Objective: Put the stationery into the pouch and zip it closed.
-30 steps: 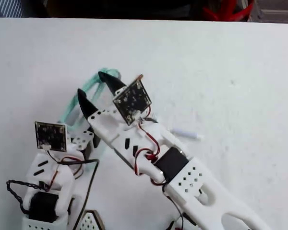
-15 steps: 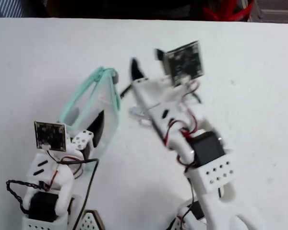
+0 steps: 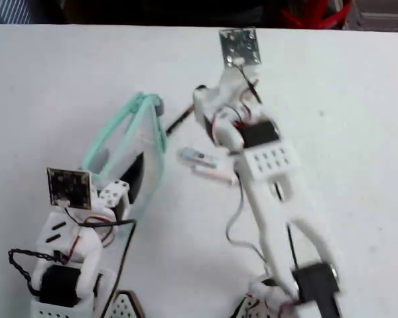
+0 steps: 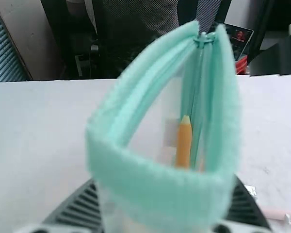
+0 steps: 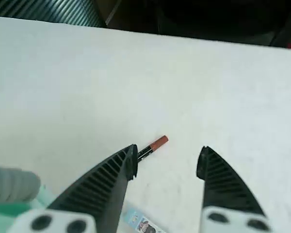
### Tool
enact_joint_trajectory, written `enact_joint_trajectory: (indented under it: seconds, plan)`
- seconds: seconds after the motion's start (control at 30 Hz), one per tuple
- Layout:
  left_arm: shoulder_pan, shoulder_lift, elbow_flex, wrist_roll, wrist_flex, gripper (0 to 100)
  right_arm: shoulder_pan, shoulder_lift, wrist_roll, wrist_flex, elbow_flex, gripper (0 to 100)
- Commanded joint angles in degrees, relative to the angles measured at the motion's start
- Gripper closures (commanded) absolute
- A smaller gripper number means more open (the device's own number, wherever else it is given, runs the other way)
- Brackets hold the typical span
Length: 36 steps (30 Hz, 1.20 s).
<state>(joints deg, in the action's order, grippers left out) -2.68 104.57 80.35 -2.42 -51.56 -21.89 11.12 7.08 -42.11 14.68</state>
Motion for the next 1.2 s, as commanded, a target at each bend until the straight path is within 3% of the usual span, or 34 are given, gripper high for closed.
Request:
enact_joint_trajectory:
  seconds: [0.0,0.27,0.43,0.57,0.73,1.03,1.17]
  plan:
    - [0.5,0.0,-1.7,-0.4,0.0,76,-2.8,-10.9,5.6,0.3,-9.0,80.5]
    - [4.0,0.0,-1.8,-0.7,0.0,80,-6.8,-37.2,6.7,-0.2,-29.5,81.6]
    - [3.8,0.0,-1.6,-0.7,0.1,80,-6.9,-48.9,6.4,-0.3,-41.2,97.9]
    - [3.7,0.0,-1.6,-0.7,0.1,80,-7.3,-54.6,1.0,-4.4,-46.6,98.0]
    - [3.7,0.0,-1.6,-0.7,0.2,80,-5.7,-59.5,-0.4,-10.3,-51.4,98.1]
    - [3.7,0.0,-1.6,-0.7,0.2,80,1.1,-63.4,-0.6,-29.6,-60.3,98.1]
    - [3.7,0.0,-1.6,-0.7,0.3,80,2.2,-63.3,-12.7,-42.1,-64.8,98.1]
